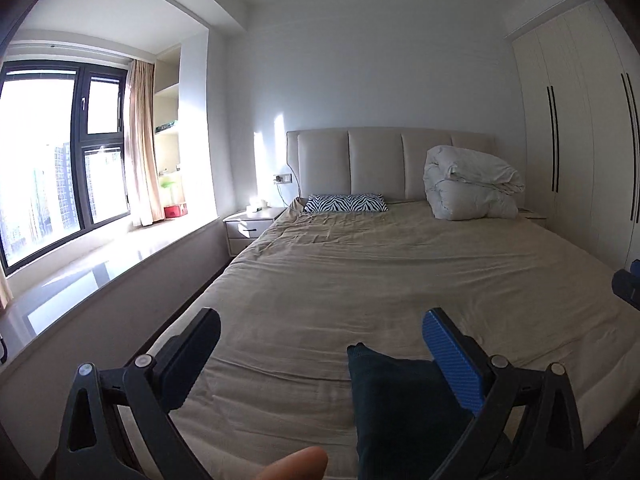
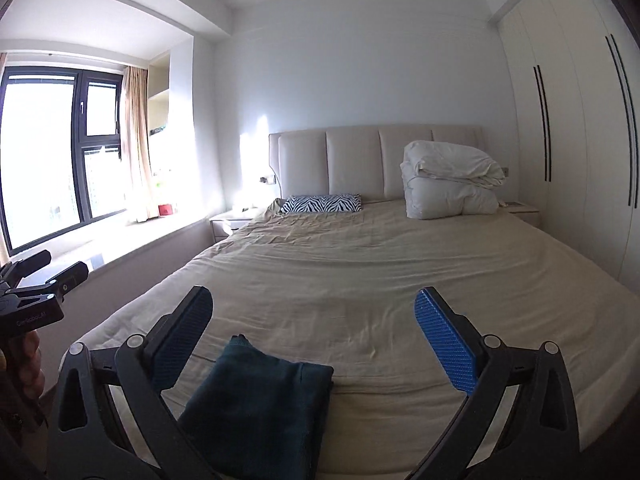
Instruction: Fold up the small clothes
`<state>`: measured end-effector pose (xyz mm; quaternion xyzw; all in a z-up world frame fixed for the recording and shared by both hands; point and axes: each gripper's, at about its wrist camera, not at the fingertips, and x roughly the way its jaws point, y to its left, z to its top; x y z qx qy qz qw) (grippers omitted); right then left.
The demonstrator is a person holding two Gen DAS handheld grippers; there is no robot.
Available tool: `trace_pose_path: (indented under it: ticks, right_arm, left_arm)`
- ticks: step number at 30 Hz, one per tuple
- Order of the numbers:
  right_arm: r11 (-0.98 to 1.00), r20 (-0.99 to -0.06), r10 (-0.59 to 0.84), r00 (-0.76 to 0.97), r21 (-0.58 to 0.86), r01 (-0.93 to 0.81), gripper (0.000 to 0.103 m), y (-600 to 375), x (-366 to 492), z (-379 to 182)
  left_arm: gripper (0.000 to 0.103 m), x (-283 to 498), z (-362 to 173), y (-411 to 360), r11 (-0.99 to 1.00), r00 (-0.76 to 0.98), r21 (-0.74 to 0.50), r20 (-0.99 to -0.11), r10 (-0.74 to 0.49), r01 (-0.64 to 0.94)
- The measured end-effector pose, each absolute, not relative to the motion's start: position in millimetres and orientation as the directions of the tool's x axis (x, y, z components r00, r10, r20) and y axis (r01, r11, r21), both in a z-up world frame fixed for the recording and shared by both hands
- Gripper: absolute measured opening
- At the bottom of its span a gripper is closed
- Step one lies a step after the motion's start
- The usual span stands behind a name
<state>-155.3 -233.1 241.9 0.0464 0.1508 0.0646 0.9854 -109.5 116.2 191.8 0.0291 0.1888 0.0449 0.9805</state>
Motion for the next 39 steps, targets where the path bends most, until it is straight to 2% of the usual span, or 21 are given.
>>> trace_pose_path:
  ticks: [2, 7, 13, 21, 32, 39]
  right_arm:
    - [0.986, -0.372, 0.155, 0.915, 0.115, -0.12, 0.103, -223, -150, 232]
    - [0.99, -0.531, 0.132, 0.837, 0.119, -0.081, 0.103, -202, -134, 190]
    - [0.993, -0.647, 0.112, 0.754, 0.108, -0.055, 0.103, -185, -120, 142]
    - [0.993, -0.781, 0.061, 0.621, 0.113, 0.045, 0.103, -193, -88, 76]
    - [0.989, -0.848, 0.058, 0.527, 0.119, 0.083, 0.103, -202, -76, 42]
    - [0.99, -0.857, 0.059, 0.511, 0.116, 0.081, 0.103, -198, -76, 36]
  left_arm:
    - [0.103, -97, 169, 116, 0.997, 0.876, 0.045, -0.475, 0.078, -0.064]
    - [0.103, -82, 107, 105, 0.998, 0.752, 0.027, -0.656, 0.066, -0.064]
    - [0.103, -73, 64, 102, 0.998, 0.653, 0.038, -0.755, 0.064, -0.053]
    - [0.103, -61, 43, 96, 0.998, 0.603, 0.043, -0.796, 0.055, -0.035]
    - [0.103, -55, 27, 92, 0.998, 0.569, 0.052, -0.82, 0.058, -0.027]
    - [0.103, -53, 21, 93, 0.998, 0.557, 0.055, -0.828, 0.058, -0.023]
